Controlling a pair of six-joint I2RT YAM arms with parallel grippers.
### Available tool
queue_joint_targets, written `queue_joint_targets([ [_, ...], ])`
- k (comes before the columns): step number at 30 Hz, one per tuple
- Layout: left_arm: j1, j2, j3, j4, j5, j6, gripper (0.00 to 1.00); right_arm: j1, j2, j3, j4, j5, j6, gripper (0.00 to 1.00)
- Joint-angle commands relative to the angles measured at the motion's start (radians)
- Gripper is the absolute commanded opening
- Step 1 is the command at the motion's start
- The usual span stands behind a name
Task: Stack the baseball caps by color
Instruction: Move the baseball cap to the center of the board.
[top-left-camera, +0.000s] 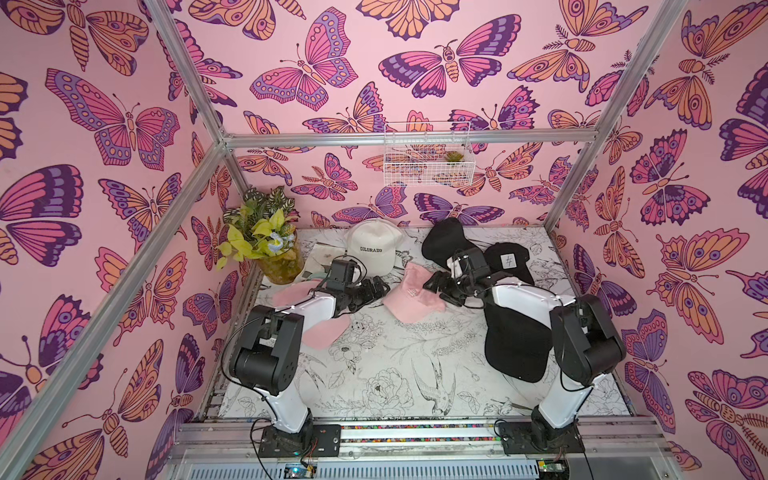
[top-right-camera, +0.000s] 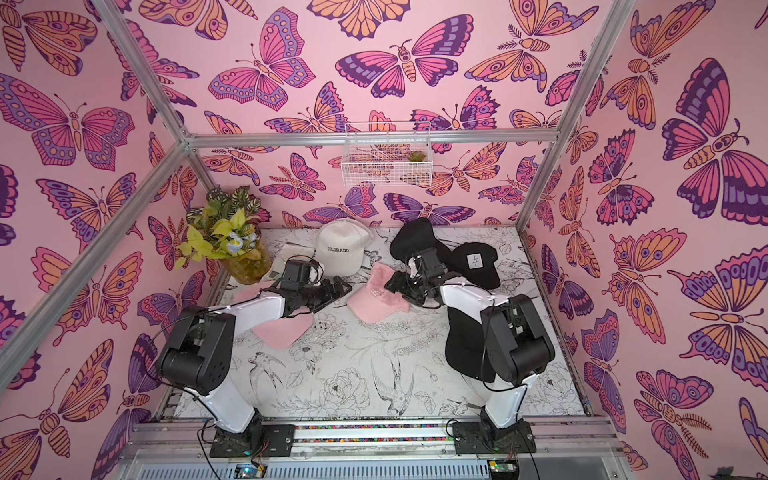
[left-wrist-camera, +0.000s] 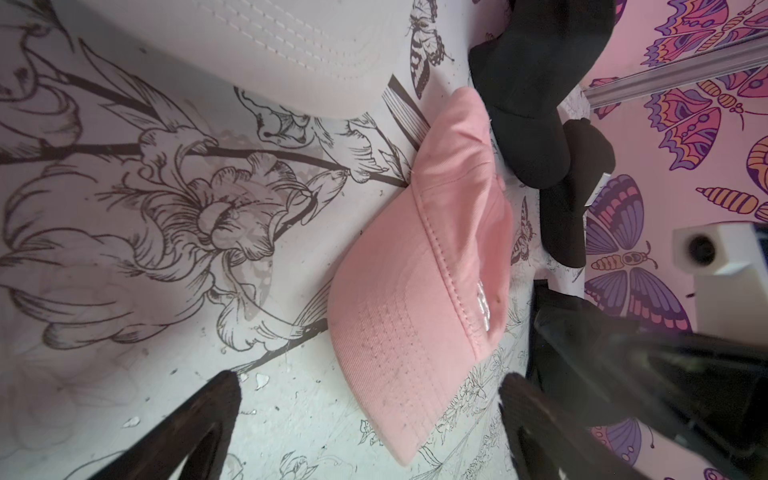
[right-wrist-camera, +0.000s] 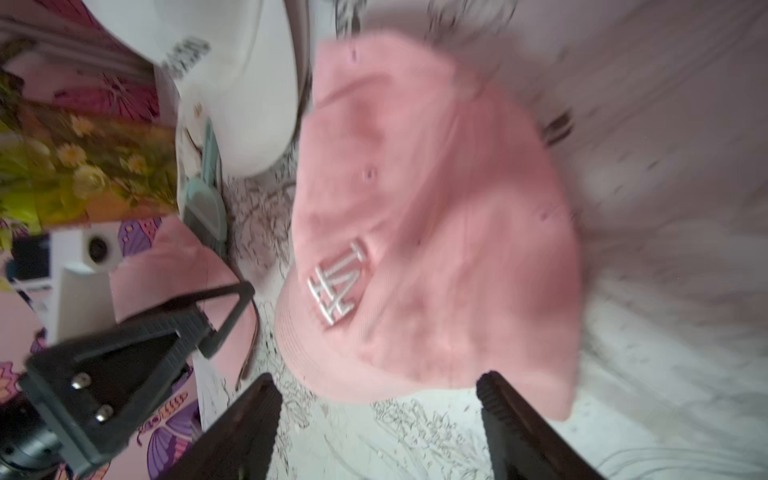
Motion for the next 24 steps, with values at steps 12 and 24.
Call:
queue_joint_targets([
  [12, -0.087, 0.006, -0.247, 0.53, 0.102, -0.543, 0.9, -0.028, 0.015, 0.002, 0.092, 0.073, -0.059, 0.81],
  [24, -0.139, 0.142, -0.224, 0.734, 0.087, -0.628, 0.41, -0.095, -0.201, -0.27, 0.33, 0.211, 0.036, 0.99],
])
